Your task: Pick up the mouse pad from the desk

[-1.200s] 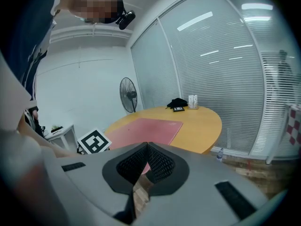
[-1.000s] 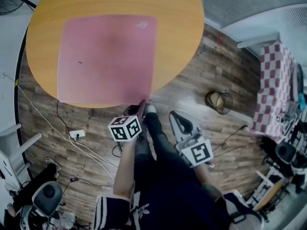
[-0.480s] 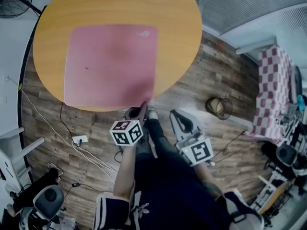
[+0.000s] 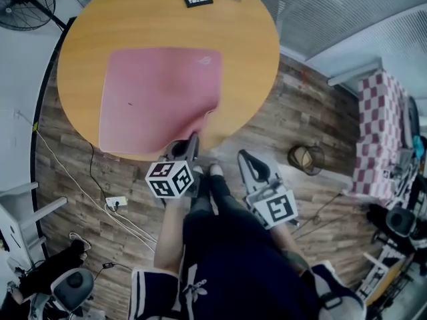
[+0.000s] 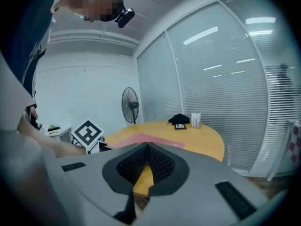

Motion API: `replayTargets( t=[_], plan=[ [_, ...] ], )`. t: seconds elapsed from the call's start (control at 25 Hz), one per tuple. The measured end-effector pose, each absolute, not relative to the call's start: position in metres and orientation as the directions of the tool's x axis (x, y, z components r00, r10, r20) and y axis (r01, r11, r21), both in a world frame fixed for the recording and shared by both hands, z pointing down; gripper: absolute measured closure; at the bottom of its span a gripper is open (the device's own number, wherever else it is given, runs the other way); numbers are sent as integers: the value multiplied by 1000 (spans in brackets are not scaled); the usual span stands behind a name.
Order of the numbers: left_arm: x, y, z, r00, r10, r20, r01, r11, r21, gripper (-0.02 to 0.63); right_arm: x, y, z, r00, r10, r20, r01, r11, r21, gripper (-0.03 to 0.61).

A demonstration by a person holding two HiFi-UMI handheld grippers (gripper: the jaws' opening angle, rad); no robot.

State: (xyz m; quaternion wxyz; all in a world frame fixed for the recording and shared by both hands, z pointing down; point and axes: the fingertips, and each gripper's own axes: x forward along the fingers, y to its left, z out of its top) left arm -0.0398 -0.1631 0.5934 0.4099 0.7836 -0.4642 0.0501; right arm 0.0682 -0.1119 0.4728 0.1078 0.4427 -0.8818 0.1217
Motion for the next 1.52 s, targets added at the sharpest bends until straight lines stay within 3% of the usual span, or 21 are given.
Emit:
replayTargets(
  t=[0.56,1.52],
  plan=[
    [-90,-231,521,482,-792,374,-833,-283,475,595,69,-135,428,-598,-786,156,-802,591,-93,575],
    [-193,-363,317,372,-915,154,-913,-332,236,595,80,-162,358,-559,-829,-26,-829,559,-8,575]
  ],
)
